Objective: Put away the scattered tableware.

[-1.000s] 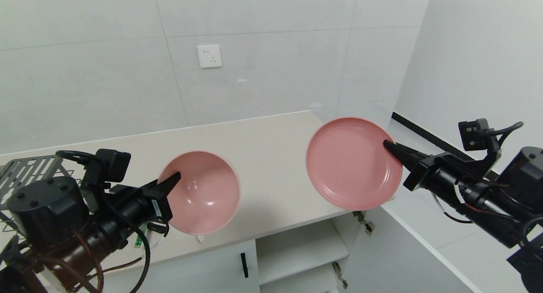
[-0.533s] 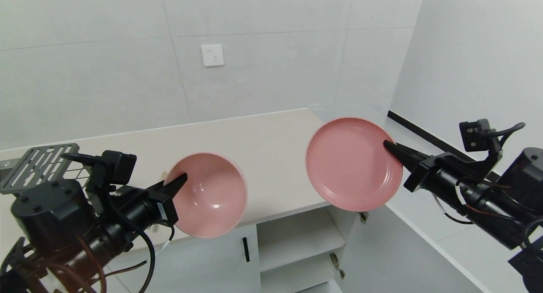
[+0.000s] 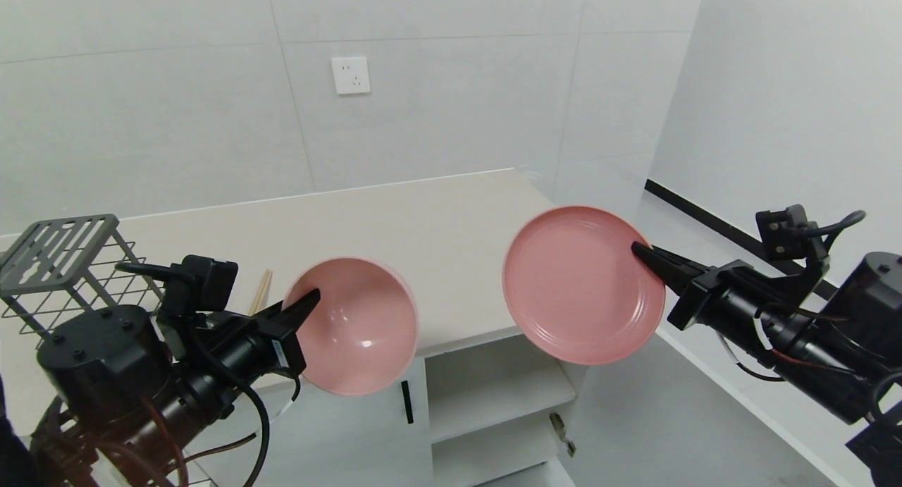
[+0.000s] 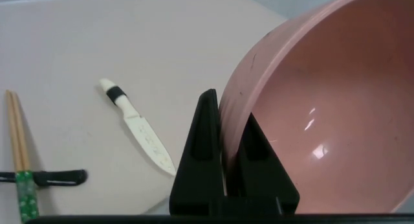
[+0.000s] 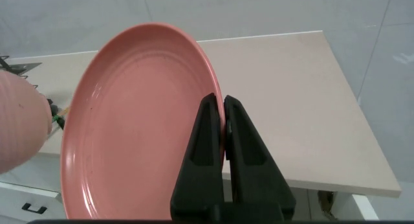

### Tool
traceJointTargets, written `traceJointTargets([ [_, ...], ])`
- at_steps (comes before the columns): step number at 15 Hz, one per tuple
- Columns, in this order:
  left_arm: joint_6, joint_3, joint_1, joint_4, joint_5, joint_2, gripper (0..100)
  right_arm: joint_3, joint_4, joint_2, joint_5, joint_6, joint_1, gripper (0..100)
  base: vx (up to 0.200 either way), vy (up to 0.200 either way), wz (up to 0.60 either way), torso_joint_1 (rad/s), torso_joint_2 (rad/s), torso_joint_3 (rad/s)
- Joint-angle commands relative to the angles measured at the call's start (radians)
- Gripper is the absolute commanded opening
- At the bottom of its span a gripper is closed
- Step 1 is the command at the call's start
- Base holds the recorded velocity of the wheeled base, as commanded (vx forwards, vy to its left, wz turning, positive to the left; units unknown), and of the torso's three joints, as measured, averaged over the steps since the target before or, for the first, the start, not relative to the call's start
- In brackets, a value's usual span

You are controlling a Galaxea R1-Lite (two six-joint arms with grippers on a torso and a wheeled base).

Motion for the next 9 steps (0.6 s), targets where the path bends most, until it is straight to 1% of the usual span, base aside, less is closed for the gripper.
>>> traceJointTargets([
  [1, 0.001, 0.011, -0.024, -0.001, 0.000, 0.009, 0, 0.001, -0.001, 0.003, 0.000, 0.000, 0.001, 0, 0.000, 0.000, 0.00, -0.271, 0.52, 0.251],
  [9, 0.004, 0.016, -0.026, -0.001, -0.001, 0.000, 0, 0.001, -0.001, 0.002, 0.000, 0.000, 0.003, 0, 0.000, 0.000, 0.00, -0.271, 0.54, 0.263],
])
